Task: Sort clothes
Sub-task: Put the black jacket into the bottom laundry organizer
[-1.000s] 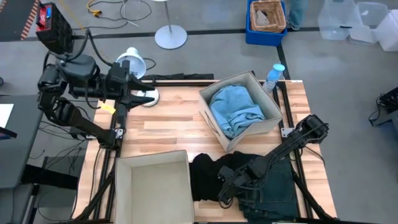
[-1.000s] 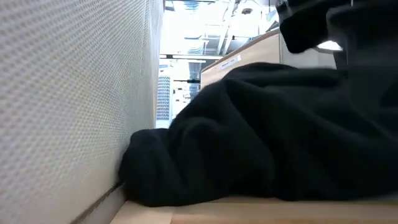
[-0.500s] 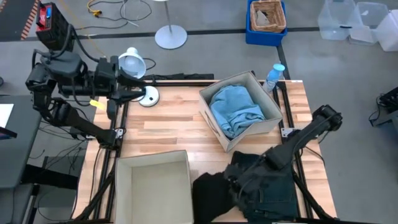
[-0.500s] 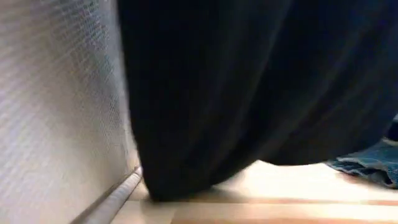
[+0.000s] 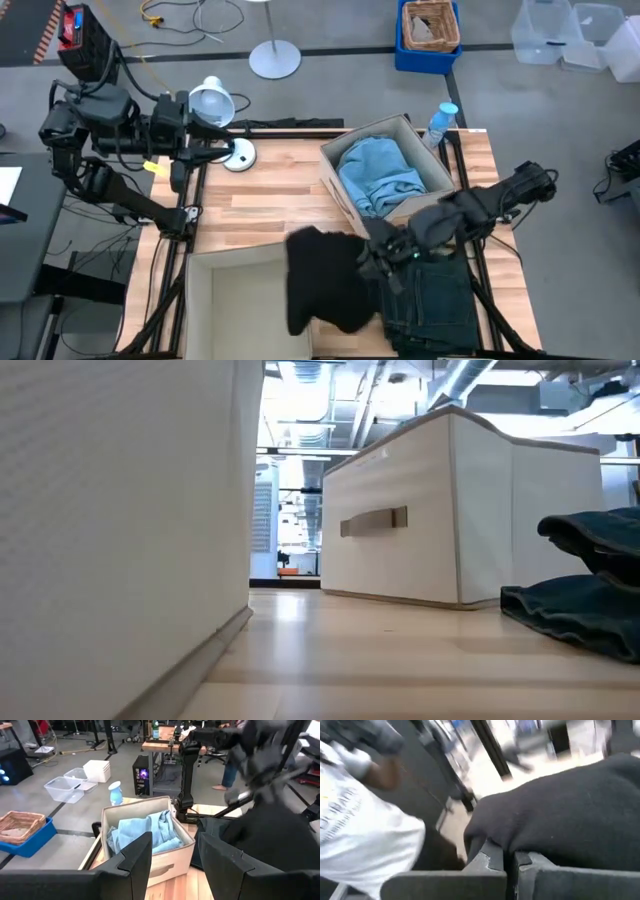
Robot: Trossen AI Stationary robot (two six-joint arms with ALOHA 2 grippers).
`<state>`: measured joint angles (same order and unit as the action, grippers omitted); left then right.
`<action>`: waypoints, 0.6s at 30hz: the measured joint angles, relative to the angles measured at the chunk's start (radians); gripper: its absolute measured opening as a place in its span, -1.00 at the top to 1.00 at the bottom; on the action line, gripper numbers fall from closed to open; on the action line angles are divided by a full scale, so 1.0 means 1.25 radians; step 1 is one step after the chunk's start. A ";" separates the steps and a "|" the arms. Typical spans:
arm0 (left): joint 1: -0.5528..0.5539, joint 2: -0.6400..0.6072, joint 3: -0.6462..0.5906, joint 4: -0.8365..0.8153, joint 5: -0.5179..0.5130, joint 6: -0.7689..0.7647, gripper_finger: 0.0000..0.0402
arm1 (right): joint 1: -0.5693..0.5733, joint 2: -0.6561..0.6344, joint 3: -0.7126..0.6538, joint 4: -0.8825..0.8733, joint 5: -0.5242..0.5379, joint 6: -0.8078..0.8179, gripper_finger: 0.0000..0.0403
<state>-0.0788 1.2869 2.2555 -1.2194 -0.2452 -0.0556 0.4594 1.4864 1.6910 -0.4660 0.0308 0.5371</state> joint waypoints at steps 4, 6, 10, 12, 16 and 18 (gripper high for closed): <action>0.000 -0.002 0.000 -0.008 -0.014 -0.009 0.22 | -0.023 0.007 0.040 0.105 -0.002 -0.089 1.00; 0.000 -0.004 0.000 -0.008 -0.015 -0.014 0.22 | -0.041 0.016 0.048 0.168 -0.009 -0.118 1.00; 0.000 -0.009 0.000 -0.008 -0.024 -0.019 0.22 | -0.059 0.049 0.060 0.270 -0.050 -0.136 1.00; 0.000 -0.010 0.000 -0.006 -0.025 -0.031 0.22 | -0.064 0.079 0.074 0.292 -0.083 -0.138 1.00; 0.000 -0.015 0.000 -0.003 -0.026 -0.037 0.22 | -0.066 0.155 0.123 0.302 -0.119 -0.137 1.00; 0.000 -0.020 0.000 -0.003 -0.026 -0.042 0.22 | -0.068 0.194 0.157 0.303 -0.133 -0.138 1.00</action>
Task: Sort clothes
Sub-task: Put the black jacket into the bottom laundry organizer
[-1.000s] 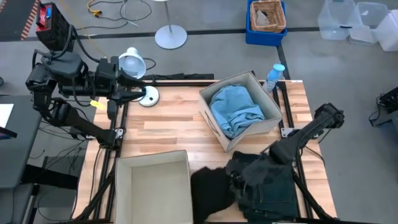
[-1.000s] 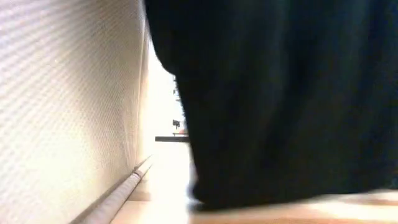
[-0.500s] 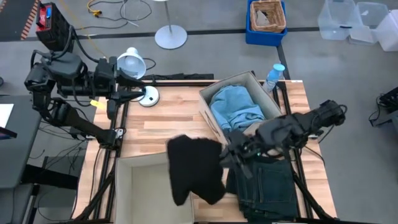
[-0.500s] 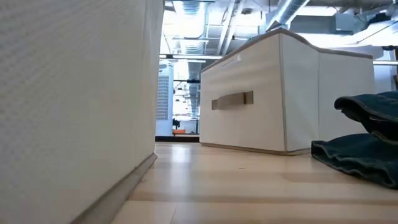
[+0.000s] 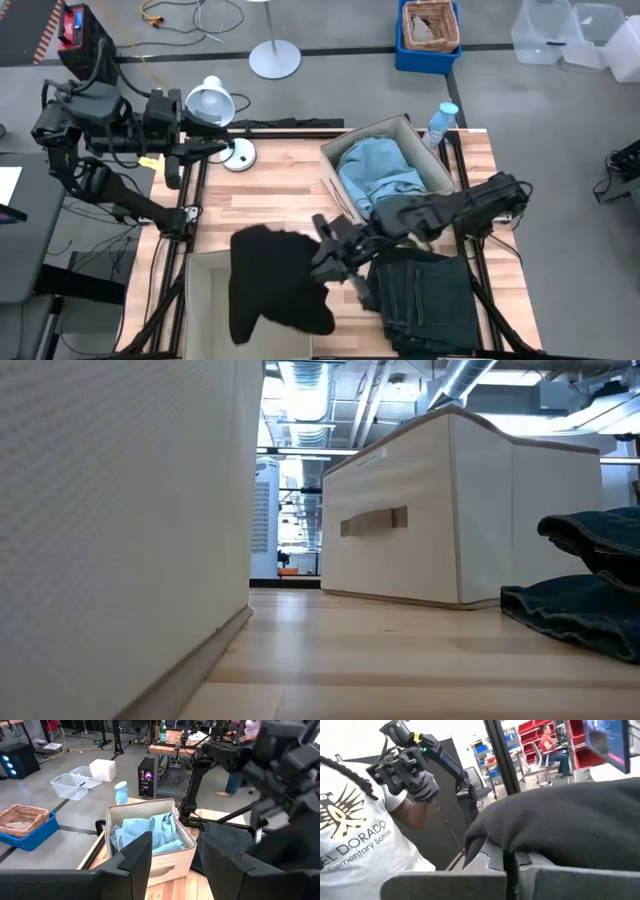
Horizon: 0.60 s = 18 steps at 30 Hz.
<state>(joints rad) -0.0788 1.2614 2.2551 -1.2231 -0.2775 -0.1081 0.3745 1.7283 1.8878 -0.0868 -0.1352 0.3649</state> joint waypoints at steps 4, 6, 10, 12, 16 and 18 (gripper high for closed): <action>0.000 -0.006 0.000 0.001 0.000 -0.010 0.22 | -0.003 0.070 0.077 0.010 -0.015 0.001 0.99; 0.000 -0.007 0.000 0.001 0.000 -0.019 0.22 | -0.003 0.113 0.126 0.012 -0.040 0.009 0.99; 0.000 -0.011 0.000 0.000 0.001 -0.028 0.22 | -0.004 0.197 0.216 -0.004 -0.080 0.021 0.99; 0.000 -0.015 0.000 0.000 0.001 -0.028 0.22 | -0.008 0.230 0.253 -0.043 -0.084 0.033 0.99; 0.000 -0.023 0.000 0.000 0.002 -0.037 0.22 | -0.013 0.286 0.298 -0.090 -0.103 0.112 0.98; 0.000 -0.027 0.000 0.000 0.002 -0.042 0.22 | -0.014 0.315 0.307 -0.090 -0.116 0.143 0.98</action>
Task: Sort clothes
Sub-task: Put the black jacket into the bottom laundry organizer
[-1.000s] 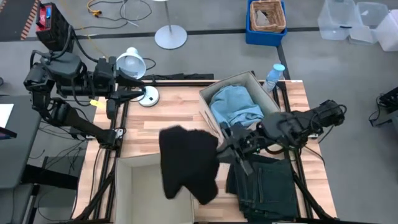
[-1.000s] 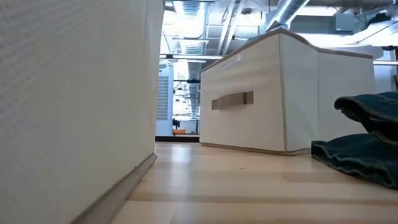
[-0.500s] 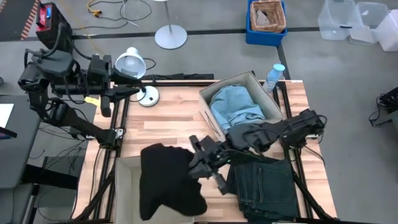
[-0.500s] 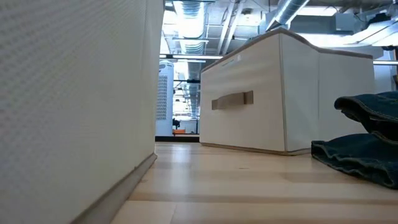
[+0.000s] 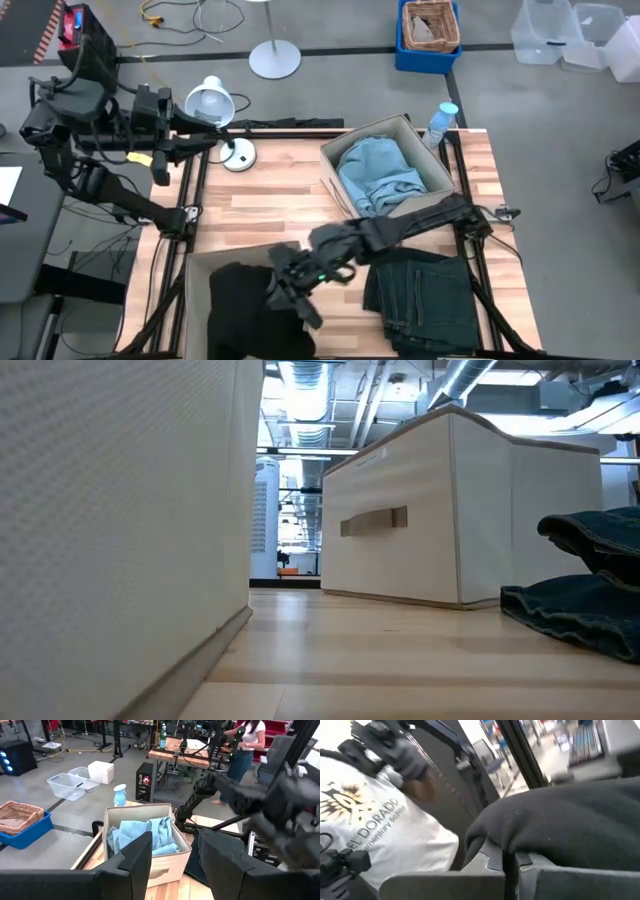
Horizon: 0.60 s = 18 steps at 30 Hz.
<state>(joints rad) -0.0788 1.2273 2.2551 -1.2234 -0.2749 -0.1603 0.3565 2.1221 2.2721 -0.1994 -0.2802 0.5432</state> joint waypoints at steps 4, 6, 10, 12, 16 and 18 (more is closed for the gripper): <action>0.000 -0.009 0.000 0.000 0.000 -0.002 0.22 | 0.001 0.053 0.020 -0.005 -0.007 0.061 0.93; 0.000 -0.014 0.000 0.000 0.000 -0.002 0.22 | -0.002 0.073 0.028 0.008 -0.008 0.092 0.84; 0.000 -0.015 0.000 0.000 0.000 -0.001 0.22 | -0.005 0.093 0.030 0.029 -0.005 0.118 0.56; 0.000 -0.014 0.000 -0.003 0.000 -0.001 0.22 | -0.006 0.095 0.030 0.021 0.001 0.133 0.38; 0.000 -0.013 0.000 -0.022 0.000 0.003 0.22 | -0.011 0.094 0.031 0.018 0.011 0.139 0.01; 0.000 -0.013 0.000 -0.022 0.000 0.006 0.22 | -0.014 0.093 0.031 0.015 0.012 0.128 -0.15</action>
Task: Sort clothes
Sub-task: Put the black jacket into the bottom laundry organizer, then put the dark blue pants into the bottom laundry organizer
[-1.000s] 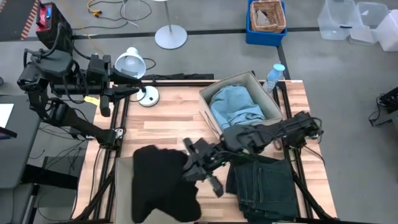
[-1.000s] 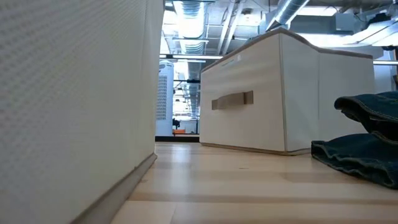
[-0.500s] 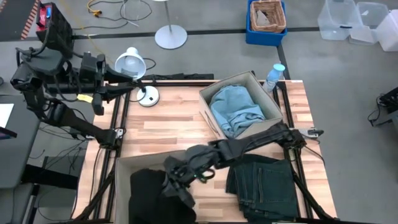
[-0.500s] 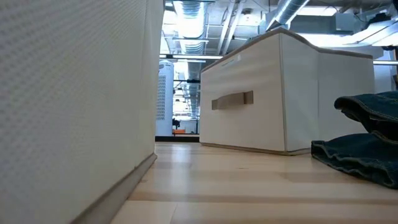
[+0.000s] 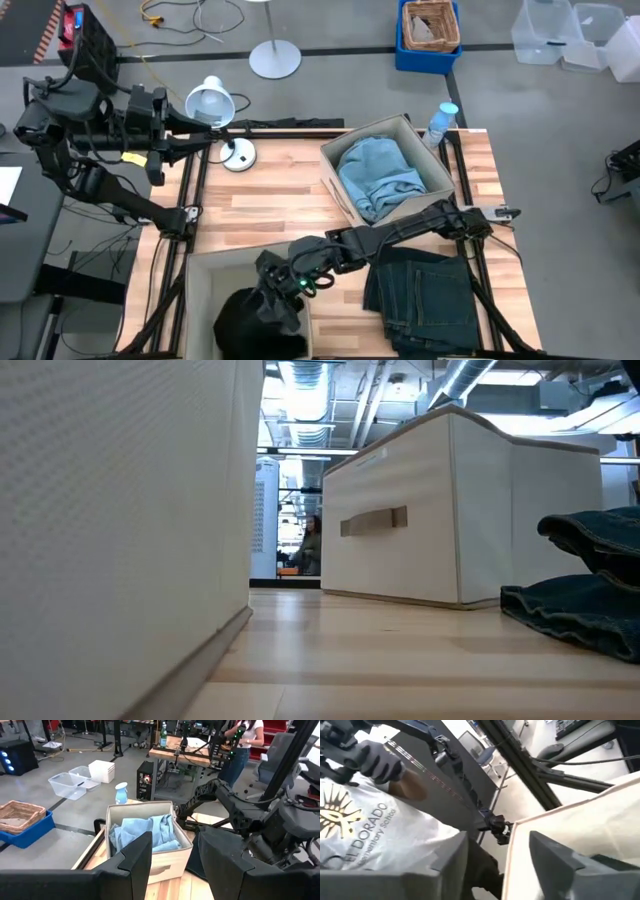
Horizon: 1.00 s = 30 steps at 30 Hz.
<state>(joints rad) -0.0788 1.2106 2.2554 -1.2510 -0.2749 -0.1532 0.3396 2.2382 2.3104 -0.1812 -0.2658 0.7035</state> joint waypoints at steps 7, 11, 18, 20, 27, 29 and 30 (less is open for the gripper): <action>0.000 0.000 0.000 0.000 0.000 -0.001 0.22 | -0.012 -0.082 0.000 -0.162 0.058 -0.105 -0.23; 0.000 0.004 0.000 0.000 0.000 0.000 0.22 | -0.012 -0.140 0.000 -0.389 0.118 -0.131 -0.16; 0.000 0.022 0.000 0.009 0.000 0.014 0.22 | 0.028 -0.256 0.000 -0.746 0.190 -0.090 -0.06; 0.000 0.031 0.000 0.014 -0.001 0.014 0.22 | 0.053 -0.275 0.000 -0.867 0.198 -0.053 -0.04; 0.000 0.069 0.000 0.047 -0.002 0.023 0.22 | 0.162 -0.307 -0.026 -1.105 0.227 0.043 -0.01; 0.000 0.080 0.000 0.047 -0.003 0.028 0.22 | 0.196 -0.308 -0.051 -1.106 0.267 0.052 -0.01; 0.000 0.085 0.000 0.048 -0.004 0.028 0.22 | 0.202 -0.304 -0.059 -1.115 0.272 0.063 -0.02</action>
<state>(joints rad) -0.0788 1.3168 2.2551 -1.1915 -0.2794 -0.1181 0.5927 1.8580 2.2368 -1.5745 0.0743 0.7828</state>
